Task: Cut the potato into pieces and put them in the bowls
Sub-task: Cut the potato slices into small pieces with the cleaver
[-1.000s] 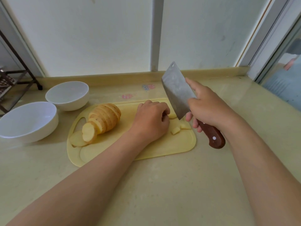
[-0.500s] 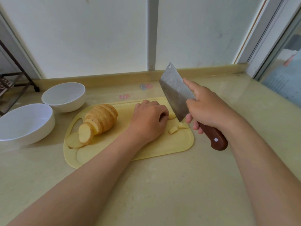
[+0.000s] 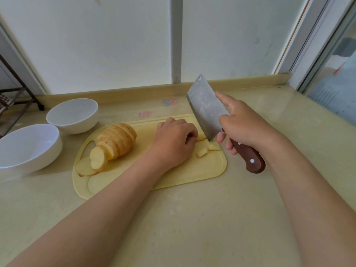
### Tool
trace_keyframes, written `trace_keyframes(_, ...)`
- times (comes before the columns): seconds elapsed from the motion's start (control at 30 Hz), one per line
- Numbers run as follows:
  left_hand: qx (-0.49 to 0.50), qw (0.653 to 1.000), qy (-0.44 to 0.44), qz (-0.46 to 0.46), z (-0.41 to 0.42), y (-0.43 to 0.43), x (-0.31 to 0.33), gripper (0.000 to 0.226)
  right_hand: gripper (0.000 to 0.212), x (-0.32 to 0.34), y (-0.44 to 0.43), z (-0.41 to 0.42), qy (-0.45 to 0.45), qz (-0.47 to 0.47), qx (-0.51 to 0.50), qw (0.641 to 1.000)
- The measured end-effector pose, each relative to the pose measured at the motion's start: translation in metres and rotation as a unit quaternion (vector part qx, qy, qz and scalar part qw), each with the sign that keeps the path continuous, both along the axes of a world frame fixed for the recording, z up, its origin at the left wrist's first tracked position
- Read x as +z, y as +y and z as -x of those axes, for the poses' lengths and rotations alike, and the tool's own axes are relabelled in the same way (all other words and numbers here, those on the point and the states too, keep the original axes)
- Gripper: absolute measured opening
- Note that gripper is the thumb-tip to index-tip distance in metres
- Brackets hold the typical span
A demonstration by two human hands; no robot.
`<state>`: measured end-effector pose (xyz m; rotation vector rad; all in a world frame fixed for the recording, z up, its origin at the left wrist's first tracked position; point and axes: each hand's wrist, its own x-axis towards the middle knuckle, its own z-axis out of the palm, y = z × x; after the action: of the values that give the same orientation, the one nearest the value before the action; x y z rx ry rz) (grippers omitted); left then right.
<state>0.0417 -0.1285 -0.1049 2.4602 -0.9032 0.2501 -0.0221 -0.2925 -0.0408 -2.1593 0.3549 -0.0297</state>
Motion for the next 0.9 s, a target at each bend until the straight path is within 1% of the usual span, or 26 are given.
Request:
trace_keyframes(0.27,0.010,1.000,0.000,0.000,-0.0003,-0.0006,-0.0010,0.013,0.082,0.0034,0.0013,0.0042,-0.004,0.020,0.024,0.999)
trace_keyframes(0.53,0.013,1.000,-0.005,-0.009,-0.0001,-0.0020,-0.0003,0.015,0.081,0.0085,0.0014,0.0089,-0.025,0.018,0.016,0.999)
trace_keyframes(0.9,0.014,1.000,-0.002,-0.004,-0.0003,-0.0020,-0.0007,0.016,0.083,0.0021,0.0074,0.0044,-0.006,0.029,0.012,0.999)
